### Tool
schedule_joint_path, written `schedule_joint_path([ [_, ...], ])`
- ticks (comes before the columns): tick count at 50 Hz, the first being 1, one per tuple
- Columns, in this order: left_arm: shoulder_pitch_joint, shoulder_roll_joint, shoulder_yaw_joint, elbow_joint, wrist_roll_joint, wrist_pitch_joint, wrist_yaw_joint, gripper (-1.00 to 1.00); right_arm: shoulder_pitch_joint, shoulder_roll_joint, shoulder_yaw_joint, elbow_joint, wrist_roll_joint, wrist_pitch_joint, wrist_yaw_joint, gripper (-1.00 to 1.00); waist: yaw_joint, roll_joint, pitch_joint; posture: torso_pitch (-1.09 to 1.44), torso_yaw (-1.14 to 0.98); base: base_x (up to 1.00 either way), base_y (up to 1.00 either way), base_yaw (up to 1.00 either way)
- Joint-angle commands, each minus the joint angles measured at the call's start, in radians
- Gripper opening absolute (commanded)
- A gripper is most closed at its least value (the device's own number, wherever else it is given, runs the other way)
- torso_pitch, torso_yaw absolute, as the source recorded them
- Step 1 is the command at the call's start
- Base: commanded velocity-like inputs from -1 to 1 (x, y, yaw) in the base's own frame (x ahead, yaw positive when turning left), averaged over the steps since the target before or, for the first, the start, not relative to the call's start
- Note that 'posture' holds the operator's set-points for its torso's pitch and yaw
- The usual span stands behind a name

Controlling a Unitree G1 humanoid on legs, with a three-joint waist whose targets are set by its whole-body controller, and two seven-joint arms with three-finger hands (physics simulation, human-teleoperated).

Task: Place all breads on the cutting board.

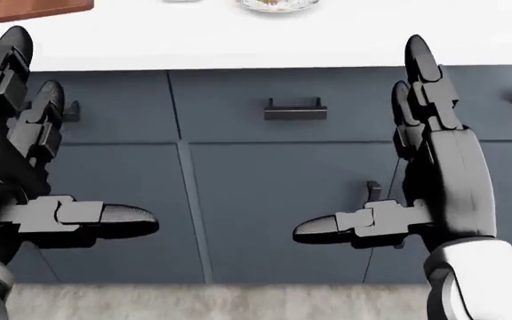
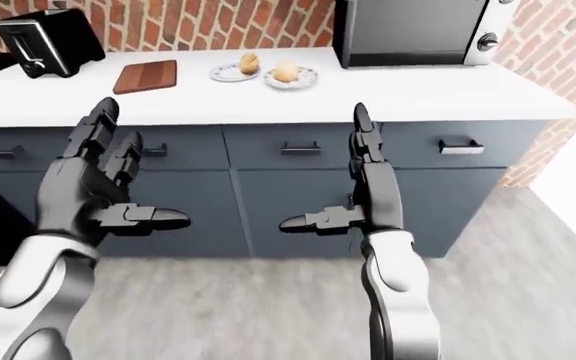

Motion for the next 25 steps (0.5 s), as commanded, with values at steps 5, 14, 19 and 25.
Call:
schedule_joint_path([
  [5, -0.022, 0.01, 0.008, -0.028, 0.001, -0.014, 0.005, 1.0, -0.025, 0.003, 0.007, -0.032, -0.004, -0.019, 0.008, 1.0, -0.009, 0.07, -0.034, 0.0, 0.0, 0.46, 0.24, 0.0],
  [14, -0.054, 0.01, -0.006, -0.051, 0.002, 0.029, 0.017, 1.0, -0.036, -0.001, -0.001, -0.053, 0.001, 0.0, 0.017, 1.0, 0.021, 0.03, -0.002, 0.0, 0.0, 0.49, 0.22, 0.0],
  [19, -0.065, 0.006, -0.008, -0.066, 0.0, 0.05, 0.022, 1.0, -0.027, -0.002, -0.003, -0.053, 0.004, -0.008, 0.021, 1.0, 0.037, -0.002, -0.022, 0.0, 0.0, 0.54, 0.15, 0.0],
  [25, -0.076, 0.004, 0.001, -0.081, -0.016, 0.074, 0.027, 1.0, -0.026, -0.002, -0.004, -0.063, 0.007, -0.002, 0.019, 1.0, 0.026, -0.053, 0.012, 0.0, 0.0, 0.54, 0.15, 0.0],
])
